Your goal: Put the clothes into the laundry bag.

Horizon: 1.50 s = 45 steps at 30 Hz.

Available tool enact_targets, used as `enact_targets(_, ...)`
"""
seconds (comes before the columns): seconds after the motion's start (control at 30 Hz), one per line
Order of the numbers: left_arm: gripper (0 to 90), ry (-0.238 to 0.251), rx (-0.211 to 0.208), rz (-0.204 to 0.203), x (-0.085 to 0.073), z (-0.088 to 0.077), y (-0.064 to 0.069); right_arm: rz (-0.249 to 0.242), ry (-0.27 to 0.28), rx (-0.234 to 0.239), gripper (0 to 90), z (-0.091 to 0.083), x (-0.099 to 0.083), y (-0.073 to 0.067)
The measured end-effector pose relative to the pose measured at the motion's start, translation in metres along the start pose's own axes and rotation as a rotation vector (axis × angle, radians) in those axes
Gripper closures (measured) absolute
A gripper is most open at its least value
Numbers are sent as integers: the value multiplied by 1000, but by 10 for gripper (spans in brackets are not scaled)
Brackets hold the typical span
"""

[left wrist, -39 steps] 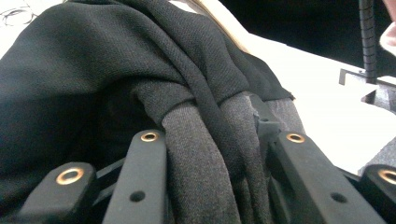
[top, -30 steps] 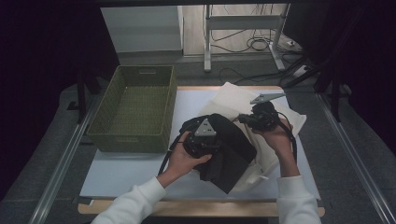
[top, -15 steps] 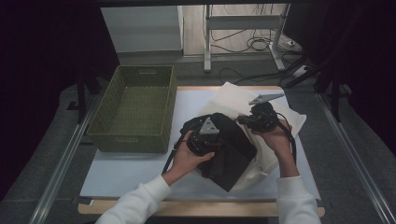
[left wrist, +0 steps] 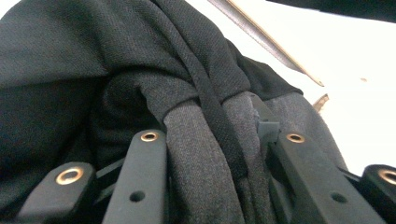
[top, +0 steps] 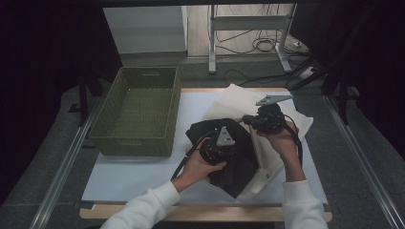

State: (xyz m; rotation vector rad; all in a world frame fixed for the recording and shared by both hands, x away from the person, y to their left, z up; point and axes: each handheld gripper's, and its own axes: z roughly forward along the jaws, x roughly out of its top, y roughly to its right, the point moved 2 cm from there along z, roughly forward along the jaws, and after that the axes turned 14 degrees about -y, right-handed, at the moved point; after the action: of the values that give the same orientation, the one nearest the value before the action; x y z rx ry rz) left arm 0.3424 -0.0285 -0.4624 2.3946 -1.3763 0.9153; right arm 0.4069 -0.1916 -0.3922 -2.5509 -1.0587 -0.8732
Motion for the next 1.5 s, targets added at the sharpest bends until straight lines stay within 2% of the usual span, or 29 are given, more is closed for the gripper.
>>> enact_targets(0.03, 668, -11, 21, 8, 4, 3, 2, -7, 1, 1, 885, -1, 1, -3)
enact_targets(0.3, 666, -23, 27, 28, 19, 19, 6, -3, 11, 0, 884, -3, 2, -3)
enact_targets(0.53, 652, -3, -18, 10, 18, 23, 4, 7, 15, 2, 884, -2, 0, 1)
enact_targets(0.6, 642, 11, -55, -8, 15, 22, 2, 11, 16, 3, 884, -2, 0, 2)
enact_targets(0.63, 603, 14, -70, -15, 14, 21, 1, 11, 17, 2, 884, -2, -1, 3)
enact_targets(0.67, 603, 23, -88, -22, 13, 20, 0, 11, 17, 2, 884, -2, -1, 3)
enact_targets(0.7, 546, 56, -110, -41, 10, 17, 1, 9, 19, 0, 883, -2, -1, 3)
enact_targets(0.83, 383, 81, -132, -61, 7, 11, 4, 10, 19, 3, 883, -2, -1, 4)
enact_targets(0.87, 341, 105, -142, -66, 4, 5, 6, 14, 17, 5, 882, -2, -1, 5)
enact_targets(0.9, 320, 105, -142, -66, 4, 5, 6, 14, 17, 5, 882, -2, -1, 5)
enact_targets(0.93, 289, 134, -156, -72, 2, -3, 6, 19, 15, 7, 883, -1, -2, 5)
enact_targets(0.97, 259, 134, -156, -72, 2, -3, 6, 19, 14, 6, 882, -1, -2, 6)
enact_targets(1.0, 226, 171, -180, -79, 1, -10, 5, 19, 14, 7, 882, -1, -2, 7)
enact_targets(1.03, 216, 171, -180, -79, 1, -10, 5, 19, 14, 7, 882, -1, -2, 7)
enact_targets(1.07, 212, 202, -186, -91, -1, -20, 3, 22, 12, 5, 882, 0, -2, 7)
enact_targets(1.1, 210, 202, -186, -91, -1, -20, 3, 22, 12, 6, 882, 0, -3, 7)
enact_targets(1.2, 219, 228, -206, -109, -5, -34, 0, 22, 11, 6, 882, 0, -3, 7)
enact_targets(1.23, 257, 231, -203, -108, -6, -38, -1, 22, 11, 7, 882, 0, -3, 7)
enact_targets(1.3, 312, 220, -202, -120, -14, -48, 0, 23, 10, 7, 882, 1, -3, 7)
enact_targets(1.37, 349, 213, -205, -119, -17, -49, 0, 23, 9, 6, 882, 1, -3, 7)
enact_targets(1.5, 372, 166, -195, -120, -31, -48, 1, 23, 9, 4, 881, 1, -3, 7)
